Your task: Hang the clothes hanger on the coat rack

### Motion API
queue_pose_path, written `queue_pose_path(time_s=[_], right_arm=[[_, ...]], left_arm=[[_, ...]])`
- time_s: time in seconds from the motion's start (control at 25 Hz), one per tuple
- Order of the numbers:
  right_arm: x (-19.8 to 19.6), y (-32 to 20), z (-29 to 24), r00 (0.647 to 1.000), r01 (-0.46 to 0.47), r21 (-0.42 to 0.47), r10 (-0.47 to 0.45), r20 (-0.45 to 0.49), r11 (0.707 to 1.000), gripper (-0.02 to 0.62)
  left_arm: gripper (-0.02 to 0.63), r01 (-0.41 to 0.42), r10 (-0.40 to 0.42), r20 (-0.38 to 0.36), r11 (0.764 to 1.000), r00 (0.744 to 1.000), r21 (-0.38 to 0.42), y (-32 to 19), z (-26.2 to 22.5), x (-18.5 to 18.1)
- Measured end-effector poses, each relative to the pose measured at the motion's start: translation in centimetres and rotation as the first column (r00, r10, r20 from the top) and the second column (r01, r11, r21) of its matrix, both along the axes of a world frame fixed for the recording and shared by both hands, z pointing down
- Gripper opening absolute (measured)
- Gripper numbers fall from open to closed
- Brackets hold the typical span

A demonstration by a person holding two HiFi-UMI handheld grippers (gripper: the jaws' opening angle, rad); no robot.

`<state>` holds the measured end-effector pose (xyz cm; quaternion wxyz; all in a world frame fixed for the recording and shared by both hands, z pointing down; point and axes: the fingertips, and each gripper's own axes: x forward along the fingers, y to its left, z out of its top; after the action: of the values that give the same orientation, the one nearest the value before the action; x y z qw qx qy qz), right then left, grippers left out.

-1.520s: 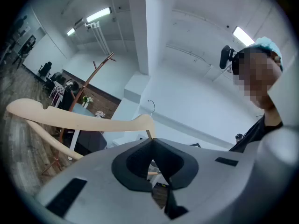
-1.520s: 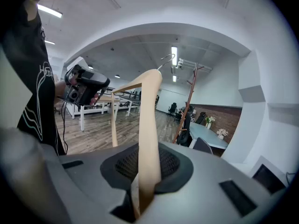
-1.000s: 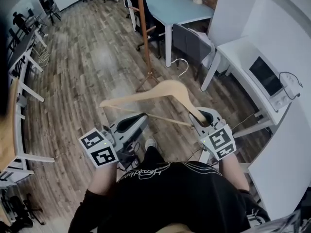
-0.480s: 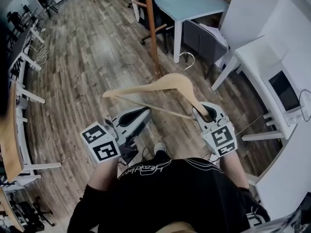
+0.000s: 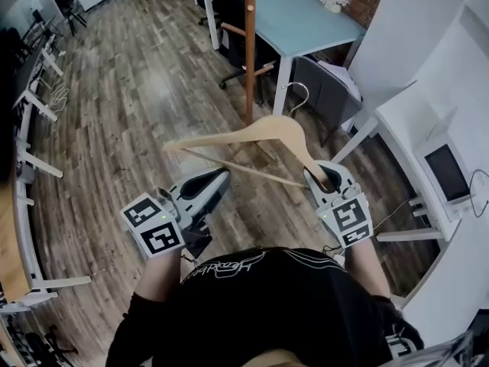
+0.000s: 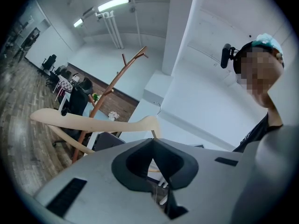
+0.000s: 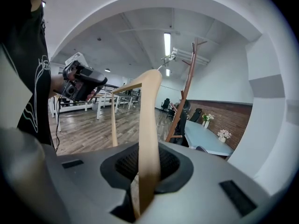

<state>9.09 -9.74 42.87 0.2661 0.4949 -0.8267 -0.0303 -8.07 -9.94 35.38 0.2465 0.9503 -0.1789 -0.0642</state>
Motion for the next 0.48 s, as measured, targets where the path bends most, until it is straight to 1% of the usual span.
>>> queue_pose_path(time_s=[0.24, 0.48], right_arm=[[-0.1, -2.2, -0.6, 1.000, 0.004, 0.005, -0.004, -0.019, 1.000, 0.081], [0.9, -6.0, -1.3, 0.999, 0.034, 0.011, -0.034, -0.018, 0.999, 0.081]], left_arm=[[0.006, 0.000, 0.001, -0.018, 1.000, 1.000, 0.014, -2.0, -0.5, -0.2], [0.006, 0.014, -0.014, -0.011, 1.000, 1.000, 0.023, -5.2, -1.2, 1.0]])
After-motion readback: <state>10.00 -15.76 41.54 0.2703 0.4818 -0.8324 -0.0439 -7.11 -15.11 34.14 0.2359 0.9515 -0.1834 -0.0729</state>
